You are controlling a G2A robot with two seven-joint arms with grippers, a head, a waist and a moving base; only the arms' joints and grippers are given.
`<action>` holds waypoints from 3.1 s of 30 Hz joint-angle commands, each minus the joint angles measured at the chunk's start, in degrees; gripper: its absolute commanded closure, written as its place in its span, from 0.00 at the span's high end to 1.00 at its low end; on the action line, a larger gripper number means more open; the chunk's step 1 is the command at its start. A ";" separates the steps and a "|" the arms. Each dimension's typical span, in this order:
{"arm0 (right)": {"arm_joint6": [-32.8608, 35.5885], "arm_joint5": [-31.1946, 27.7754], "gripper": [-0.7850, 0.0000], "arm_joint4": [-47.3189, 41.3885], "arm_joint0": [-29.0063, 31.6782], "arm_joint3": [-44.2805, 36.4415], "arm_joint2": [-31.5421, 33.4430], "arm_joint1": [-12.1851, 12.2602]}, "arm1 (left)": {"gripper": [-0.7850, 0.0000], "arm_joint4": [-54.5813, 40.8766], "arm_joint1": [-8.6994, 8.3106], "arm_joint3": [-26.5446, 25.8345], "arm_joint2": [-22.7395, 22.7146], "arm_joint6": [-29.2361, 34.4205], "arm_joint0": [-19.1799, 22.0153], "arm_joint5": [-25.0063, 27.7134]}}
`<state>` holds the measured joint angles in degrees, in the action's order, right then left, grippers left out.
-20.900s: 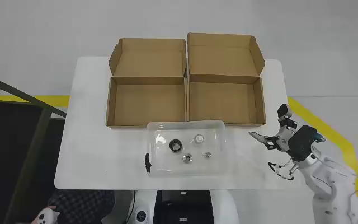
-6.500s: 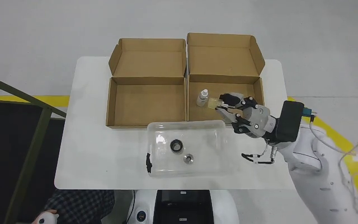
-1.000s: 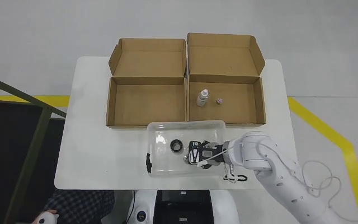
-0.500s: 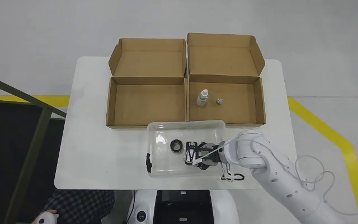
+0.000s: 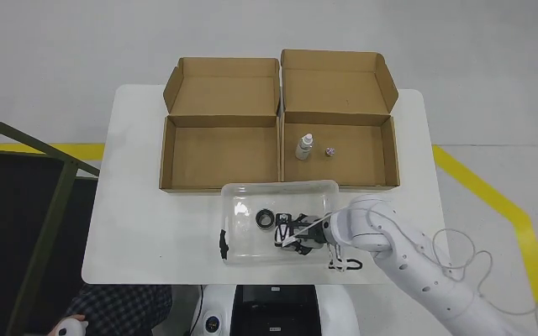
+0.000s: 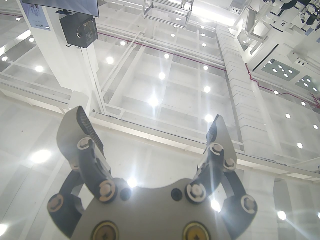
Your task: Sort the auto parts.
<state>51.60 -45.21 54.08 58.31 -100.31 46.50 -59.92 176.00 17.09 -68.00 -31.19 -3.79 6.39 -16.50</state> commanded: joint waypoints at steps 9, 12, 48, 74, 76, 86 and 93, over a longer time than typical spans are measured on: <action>-1.03 0.39 0.45 0.63 -1.12 1.44 -1.73 -0.35 | 1.00 0.00 0.00 0.00 0.00 0.00 0.00 0.00; -1.38 0.41 0.38 0.72 -1.46 1.79 -2.05 -0.42 | 1.00 0.00 0.00 0.00 0.00 0.00 0.00 0.00; -9.15 -3.84 0.00 -0.41 6.12 -11.44 12.83 4.31 | 1.00 0.00 0.00 0.00 0.00 0.00 0.00 0.00; -31.01 -0.97 0.00 -4.88 4.24 -12.76 19.11 3.93 | 1.00 0.00 0.00 0.00 0.00 0.00 0.00 0.00; -31.90 -0.67 0.00 -5.55 3.91 -12.40 19.50 3.87 | 1.00 0.00 0.00 0.00 0.00 0.00 0.00 0.00; -34.38 0.56 0.00 -8.52 2.93 -9.93 21.47 3.73 | 1.00 0.00 0.00 0.00 0.00 0.00 0.00 0.00; -35.77 1.79 0.00 -9.78 3.16 -8.74 22.57 3.65 | 1.00 0.00 0.00 0.00 0.00 0.00 0.00 0.00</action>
<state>16.02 -43.57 44.46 61.39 -109.22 68.90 -56.27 176.00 17.09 -68.00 -31.19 -3.79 6.39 -16.50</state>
